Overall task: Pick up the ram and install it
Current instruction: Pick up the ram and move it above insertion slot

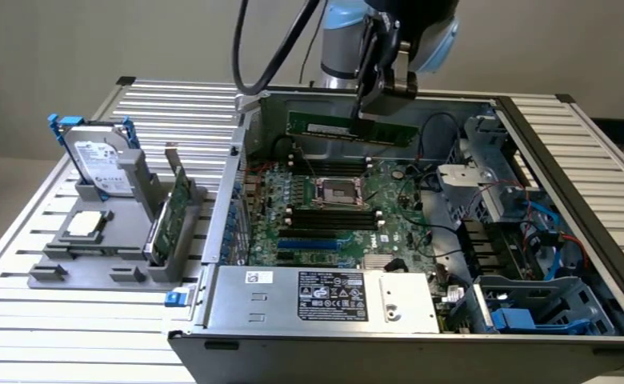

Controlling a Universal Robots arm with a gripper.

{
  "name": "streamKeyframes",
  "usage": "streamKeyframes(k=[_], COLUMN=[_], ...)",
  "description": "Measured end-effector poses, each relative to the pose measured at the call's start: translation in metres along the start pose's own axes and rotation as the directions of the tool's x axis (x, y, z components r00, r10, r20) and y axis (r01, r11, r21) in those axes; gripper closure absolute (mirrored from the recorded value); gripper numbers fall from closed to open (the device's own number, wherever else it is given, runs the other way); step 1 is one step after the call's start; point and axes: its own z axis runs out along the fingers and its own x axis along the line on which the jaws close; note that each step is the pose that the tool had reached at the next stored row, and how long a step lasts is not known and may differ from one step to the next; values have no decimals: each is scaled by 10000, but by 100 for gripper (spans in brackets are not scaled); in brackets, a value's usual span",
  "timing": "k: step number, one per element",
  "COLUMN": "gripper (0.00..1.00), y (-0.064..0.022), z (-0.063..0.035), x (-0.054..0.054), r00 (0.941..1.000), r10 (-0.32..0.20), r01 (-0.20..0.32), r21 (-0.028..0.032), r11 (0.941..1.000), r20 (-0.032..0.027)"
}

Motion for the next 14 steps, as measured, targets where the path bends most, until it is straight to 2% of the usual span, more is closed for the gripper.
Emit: streamKeyframes(k=[9,11,14], gripper=[86,86,86], y=[-12,-15,-17], z=[85,116,172], x=[-72,-75,-103], r00=[9996,9996,9996], r10=[-268,-274,-276], r01=[270,276,278], r21=[430,485,522], r11=[9987,9984,9983], r20=[-44,-46,-44])
